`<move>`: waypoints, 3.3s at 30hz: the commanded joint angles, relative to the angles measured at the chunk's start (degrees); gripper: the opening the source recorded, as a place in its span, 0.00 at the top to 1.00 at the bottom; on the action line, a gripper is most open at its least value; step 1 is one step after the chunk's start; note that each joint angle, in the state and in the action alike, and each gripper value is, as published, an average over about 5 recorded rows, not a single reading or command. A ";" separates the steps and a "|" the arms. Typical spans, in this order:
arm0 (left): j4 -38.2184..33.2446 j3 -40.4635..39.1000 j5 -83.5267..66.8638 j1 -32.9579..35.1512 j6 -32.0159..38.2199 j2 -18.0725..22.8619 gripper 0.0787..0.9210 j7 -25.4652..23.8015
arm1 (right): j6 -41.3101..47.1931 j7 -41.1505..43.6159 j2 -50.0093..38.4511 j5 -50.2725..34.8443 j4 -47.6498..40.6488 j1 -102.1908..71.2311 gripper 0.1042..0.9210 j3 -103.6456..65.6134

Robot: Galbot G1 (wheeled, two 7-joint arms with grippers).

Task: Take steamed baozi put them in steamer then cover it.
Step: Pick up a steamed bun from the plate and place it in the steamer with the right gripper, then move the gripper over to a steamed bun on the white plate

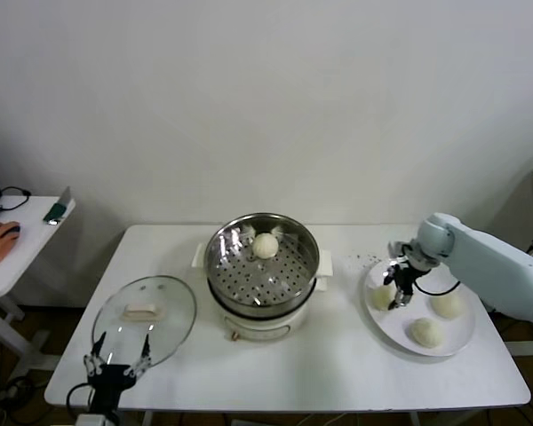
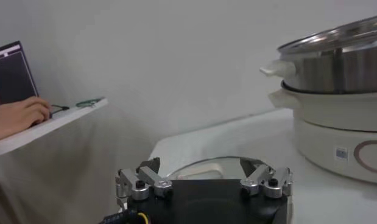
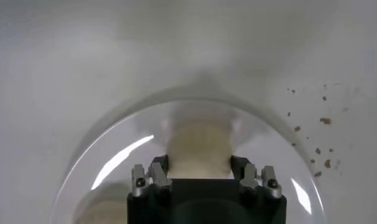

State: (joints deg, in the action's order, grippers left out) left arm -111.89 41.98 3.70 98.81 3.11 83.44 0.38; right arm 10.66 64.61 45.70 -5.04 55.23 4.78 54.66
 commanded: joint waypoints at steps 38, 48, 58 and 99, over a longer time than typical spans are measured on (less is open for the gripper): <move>-3.10 -3.29 0.55 3.11 0.91 -7.44 0.12 -0.78 | 9.22 -5.69 38.23 -39.24 -0.55 36.54 0.33 29.69; -3.16 -3.30 0.77 2.36 0.36 -6.83 0.12 -0.55 | 9.87 -7.26 40.46 -37.35 0.75 30.39 0.32 31.33; -3.88 -2.97 0.55 1.86 -0.44 -6.50 0.12 -0.55 | 9.95 -7.99 40.14 -33.74 0.60 25.99 0.32 31.51; -2.94 -3.48 2.02 0.72 -0.55 -5.63 0.12 -0.53 | 5.52 2.36 -8.51 -21.43 28.68 42.23 0.12 31.92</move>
State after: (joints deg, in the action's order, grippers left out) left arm -114.65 38.79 4.87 100.04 2.89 77.31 -0.05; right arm 17.52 63.41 58.81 -34.18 73.02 44.06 85.90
